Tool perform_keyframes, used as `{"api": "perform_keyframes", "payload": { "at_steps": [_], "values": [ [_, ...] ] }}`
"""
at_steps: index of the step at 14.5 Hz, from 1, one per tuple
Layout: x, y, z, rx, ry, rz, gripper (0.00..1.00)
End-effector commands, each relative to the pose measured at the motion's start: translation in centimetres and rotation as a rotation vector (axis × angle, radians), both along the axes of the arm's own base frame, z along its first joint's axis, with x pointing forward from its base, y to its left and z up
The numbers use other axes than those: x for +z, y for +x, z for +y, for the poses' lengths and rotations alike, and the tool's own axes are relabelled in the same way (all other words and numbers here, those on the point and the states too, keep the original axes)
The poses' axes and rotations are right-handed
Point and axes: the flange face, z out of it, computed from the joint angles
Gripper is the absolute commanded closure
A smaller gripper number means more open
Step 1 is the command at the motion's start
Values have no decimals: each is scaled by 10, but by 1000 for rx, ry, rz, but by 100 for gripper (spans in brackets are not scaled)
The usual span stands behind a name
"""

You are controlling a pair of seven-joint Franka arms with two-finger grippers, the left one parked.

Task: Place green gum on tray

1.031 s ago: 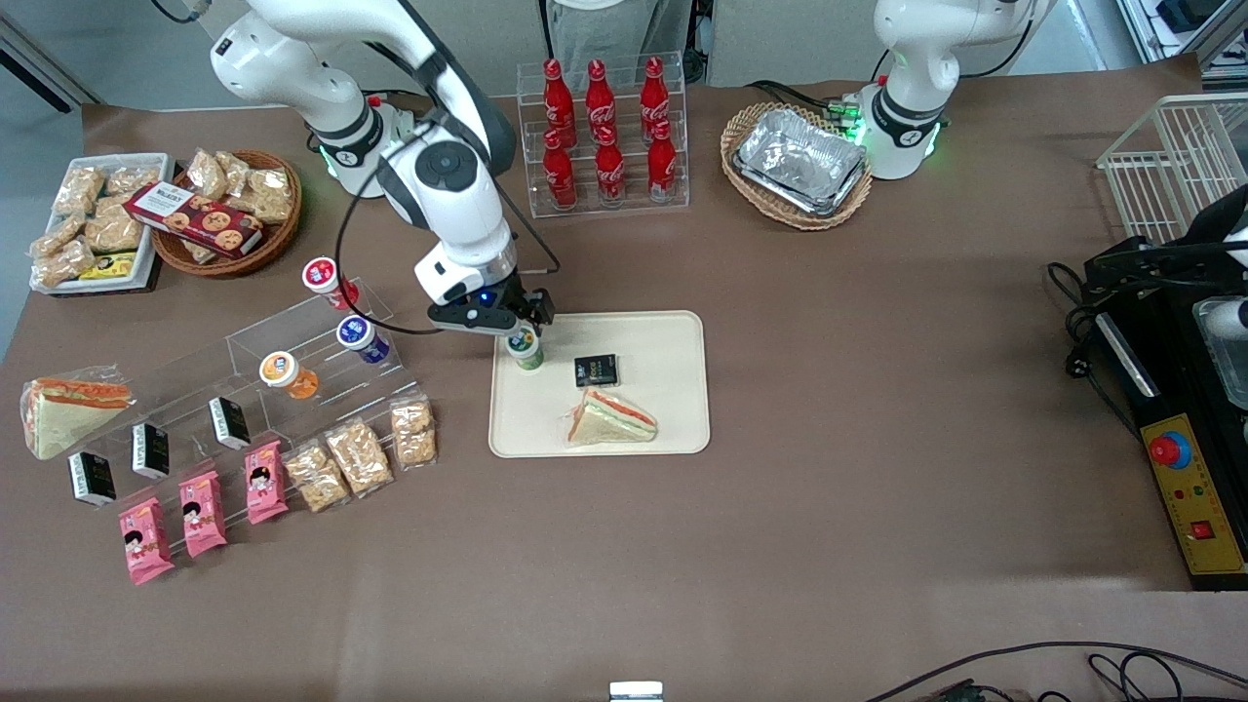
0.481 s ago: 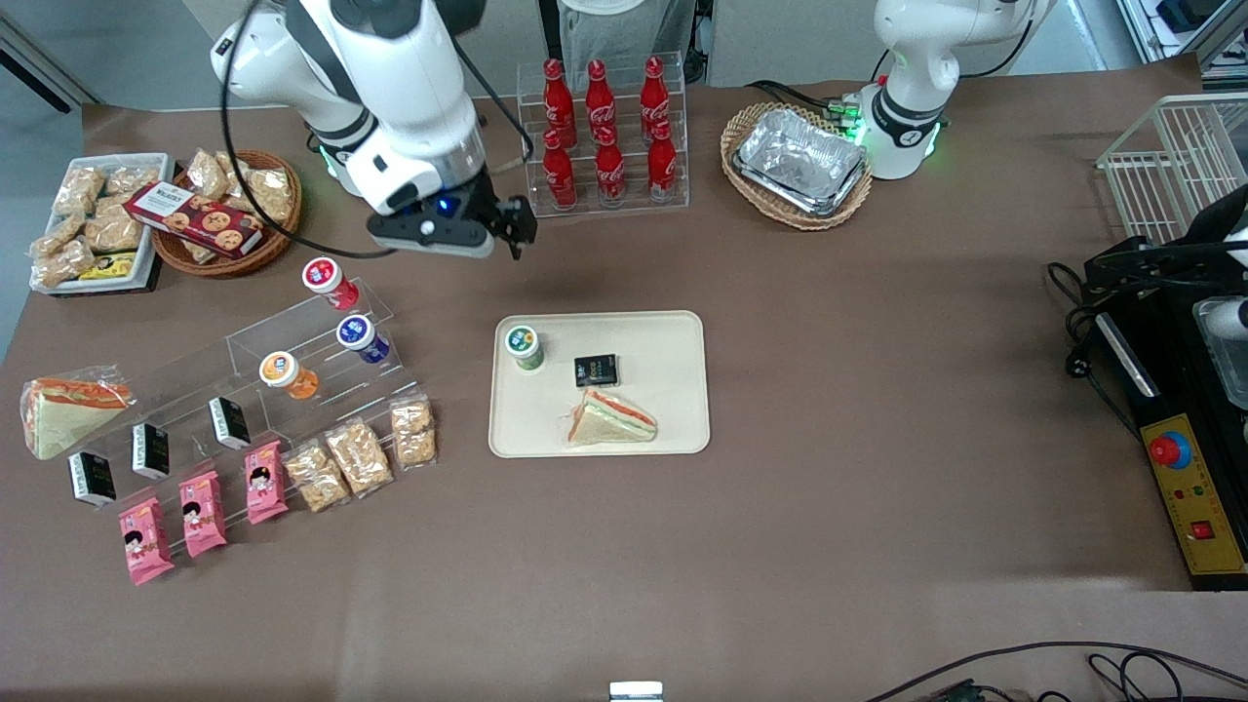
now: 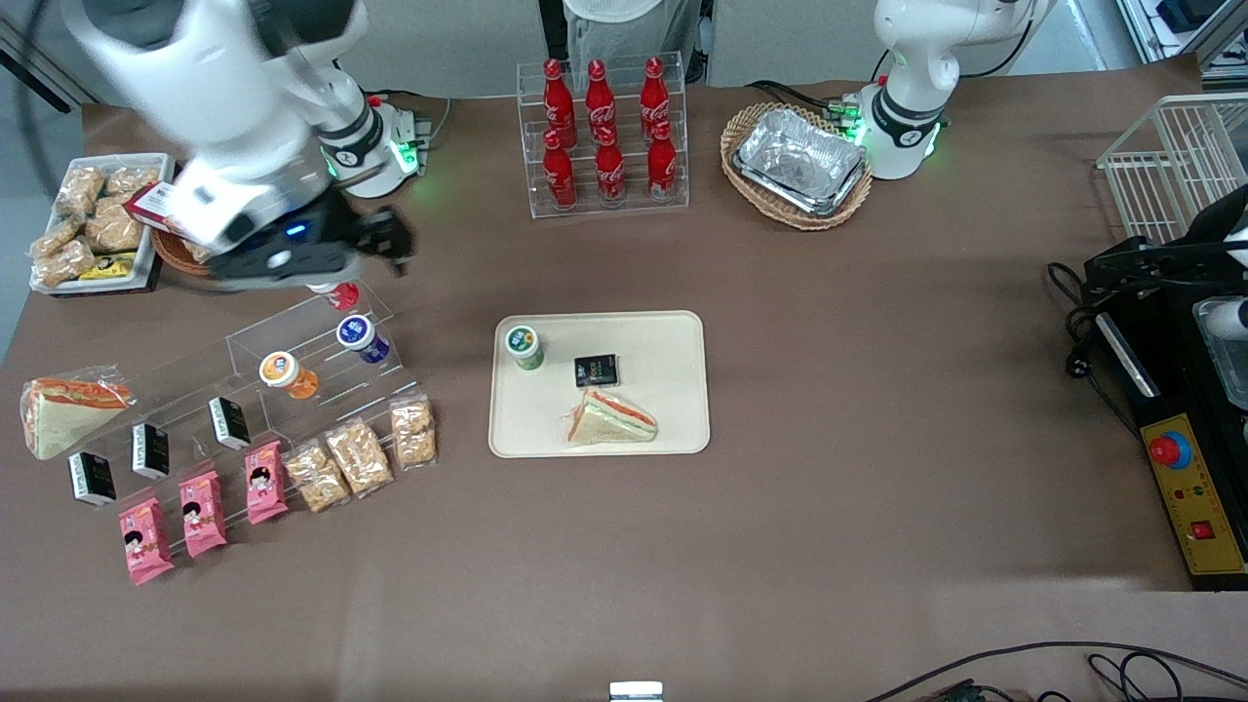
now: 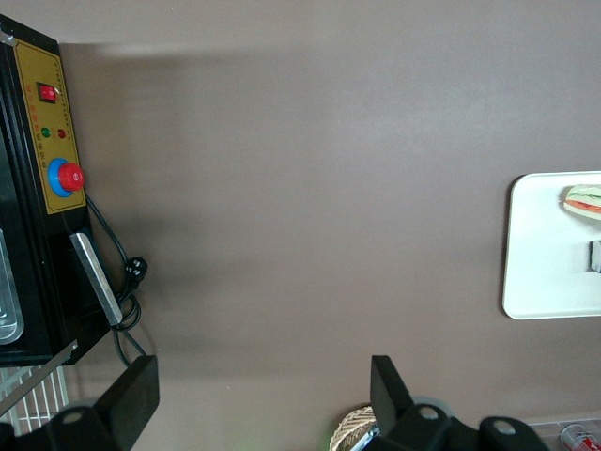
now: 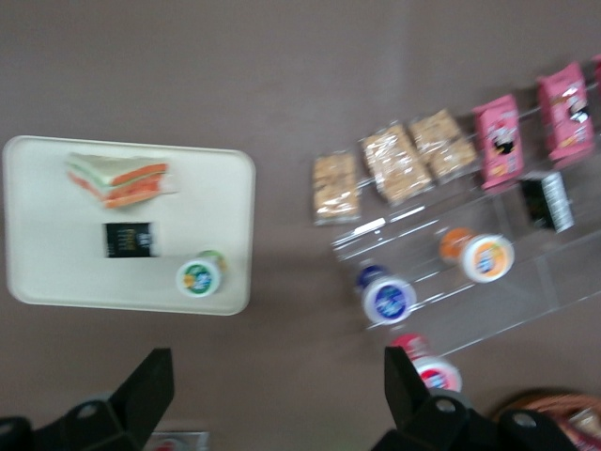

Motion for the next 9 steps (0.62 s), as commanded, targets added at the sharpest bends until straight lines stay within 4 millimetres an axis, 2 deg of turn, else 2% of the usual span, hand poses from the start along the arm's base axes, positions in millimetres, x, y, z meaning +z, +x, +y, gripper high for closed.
{"api": "perform_keyframes", "payload": {
  "at_steps": [1,3,6,9],
  "values": [
    [5,23,-85,74,63,46,0],
    [3,33,-132,66,117,49,0],
    [3,38,-177,3,125,45,0],
    [3,40,-198,-15,118,40,0]
  ]
}}
